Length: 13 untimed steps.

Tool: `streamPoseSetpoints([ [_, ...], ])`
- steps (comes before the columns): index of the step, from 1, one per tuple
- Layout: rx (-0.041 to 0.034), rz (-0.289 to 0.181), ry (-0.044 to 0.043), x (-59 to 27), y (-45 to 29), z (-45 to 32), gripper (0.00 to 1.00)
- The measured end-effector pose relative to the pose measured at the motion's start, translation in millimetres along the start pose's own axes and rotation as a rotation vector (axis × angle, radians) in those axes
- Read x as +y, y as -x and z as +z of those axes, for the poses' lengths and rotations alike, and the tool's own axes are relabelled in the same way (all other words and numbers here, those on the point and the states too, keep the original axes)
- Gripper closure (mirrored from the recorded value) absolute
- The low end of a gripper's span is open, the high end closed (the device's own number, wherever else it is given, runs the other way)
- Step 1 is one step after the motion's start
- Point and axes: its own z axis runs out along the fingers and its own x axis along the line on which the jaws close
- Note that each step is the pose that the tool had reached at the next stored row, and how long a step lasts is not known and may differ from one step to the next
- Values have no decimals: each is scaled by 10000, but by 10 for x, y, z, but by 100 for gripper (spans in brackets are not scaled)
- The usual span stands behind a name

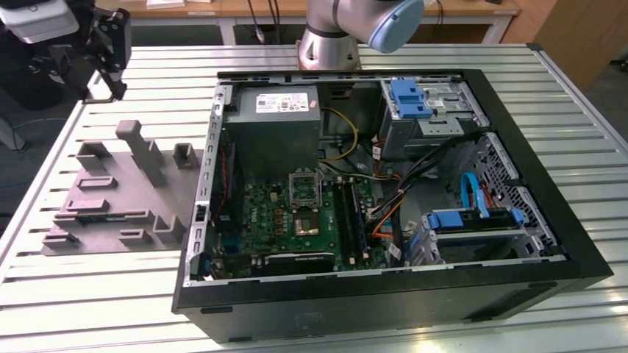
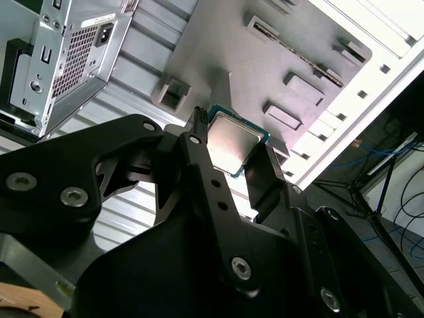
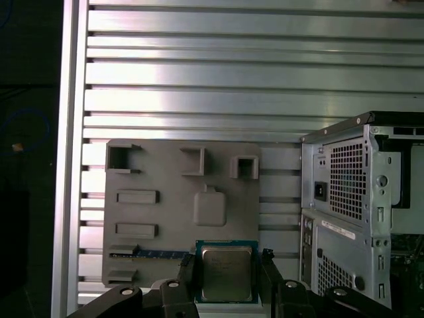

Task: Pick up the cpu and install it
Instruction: 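Pick up the cpu and move it towards the insertion slot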

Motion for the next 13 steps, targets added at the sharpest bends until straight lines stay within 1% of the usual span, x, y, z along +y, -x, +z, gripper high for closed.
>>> streamPoseSetpoints([
  [13,-1,0,1,0,27,1,53],
])
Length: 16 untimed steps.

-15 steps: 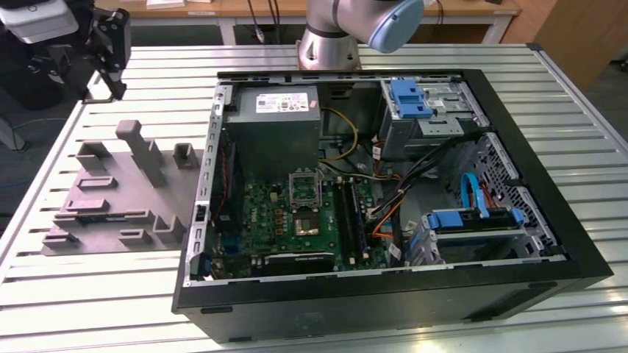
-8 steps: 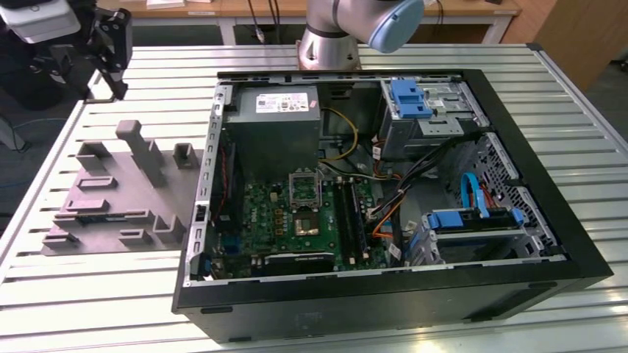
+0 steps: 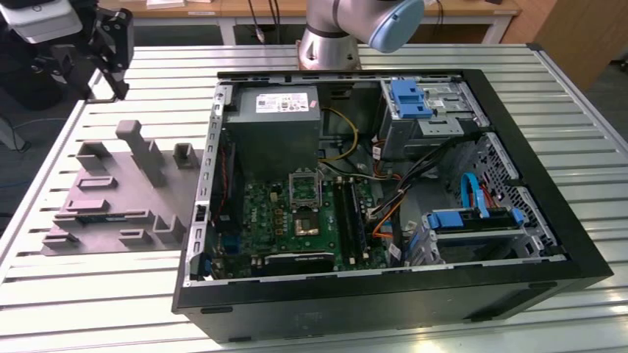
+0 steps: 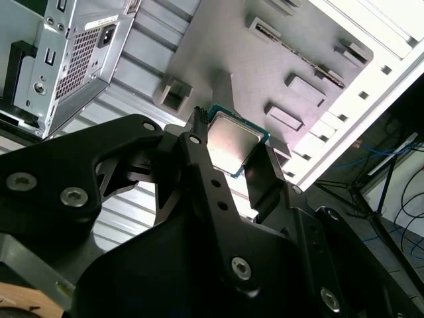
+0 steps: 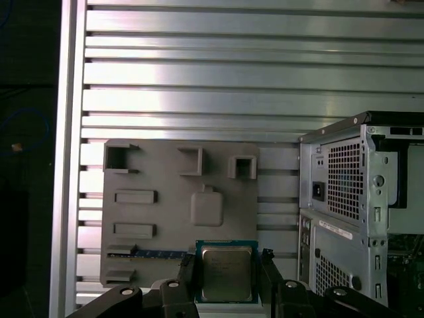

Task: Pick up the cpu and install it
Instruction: 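Pick up the cpu and move it towards the insertion slot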

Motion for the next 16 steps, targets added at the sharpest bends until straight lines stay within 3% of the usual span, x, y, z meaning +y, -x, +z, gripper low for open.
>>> streamPoseSetpoints([
  [16,0,0,0,0,34,0,53],
])
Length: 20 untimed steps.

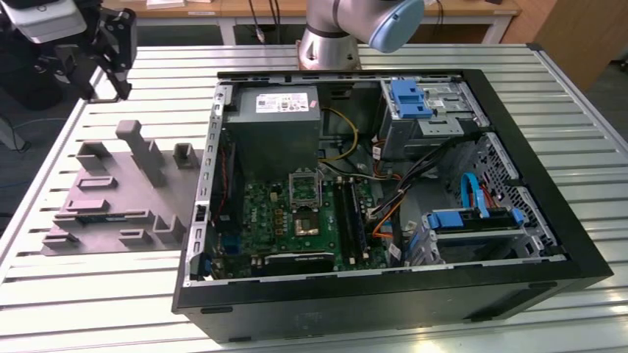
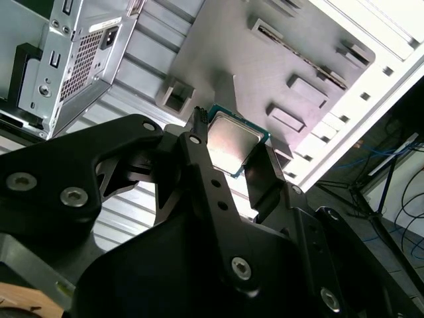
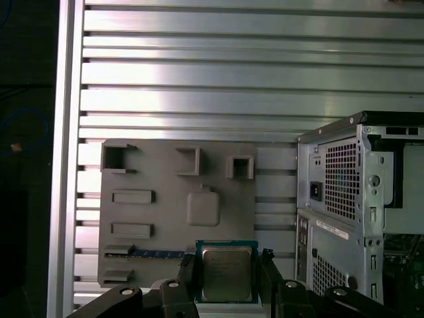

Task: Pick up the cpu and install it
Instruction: 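Pick up the cpu and move it towards the insertion slot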

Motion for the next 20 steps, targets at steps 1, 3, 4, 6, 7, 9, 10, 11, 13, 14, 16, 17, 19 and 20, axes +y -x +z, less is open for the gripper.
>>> streamPoseSetpoints([
  [1,-1,0,1,0,3,0,53],
  [3,0,0,0,0,10,0,53],
  [4,0,1,0,0,13,0,53],
  [6,-1,0,0,0,19,1,53],
  [7,0,1,1,0,21,0,53],
  [9,0,0,0,0,27,0,53],
  [10,0,0,0,0,30,0,53],
  [11,-1,0,0,0,32,1,53],
  [13,-1,-1,0,0,38,1,53],
  [14,0,0,0,0,40,0,53],
  [16,0,0,0,0,46,0,53],
  [17,0,0,1,0,49,1,53],
  [19,0,0,0,0,53,0,53],
  [20,0,0,0,0,56,0,53],
])
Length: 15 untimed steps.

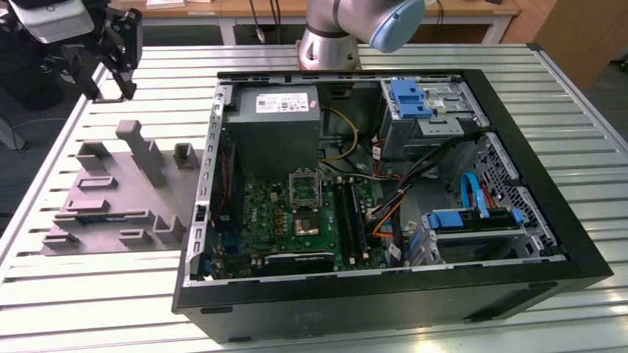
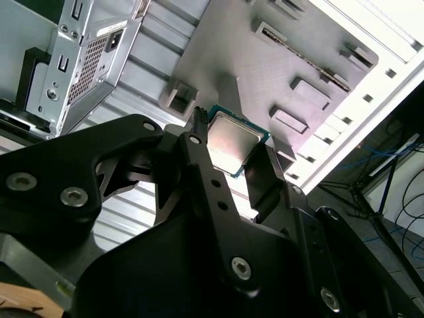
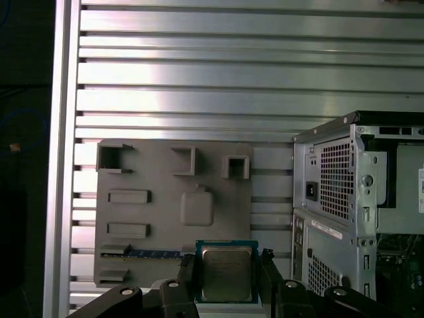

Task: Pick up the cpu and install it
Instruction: 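Pick up the cpu and move it towards the insertion slot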

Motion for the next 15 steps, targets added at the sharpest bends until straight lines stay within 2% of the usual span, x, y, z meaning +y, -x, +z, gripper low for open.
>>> streamPoseSetpoints([
  [15,-1,0,0,0,31,1,53],
])
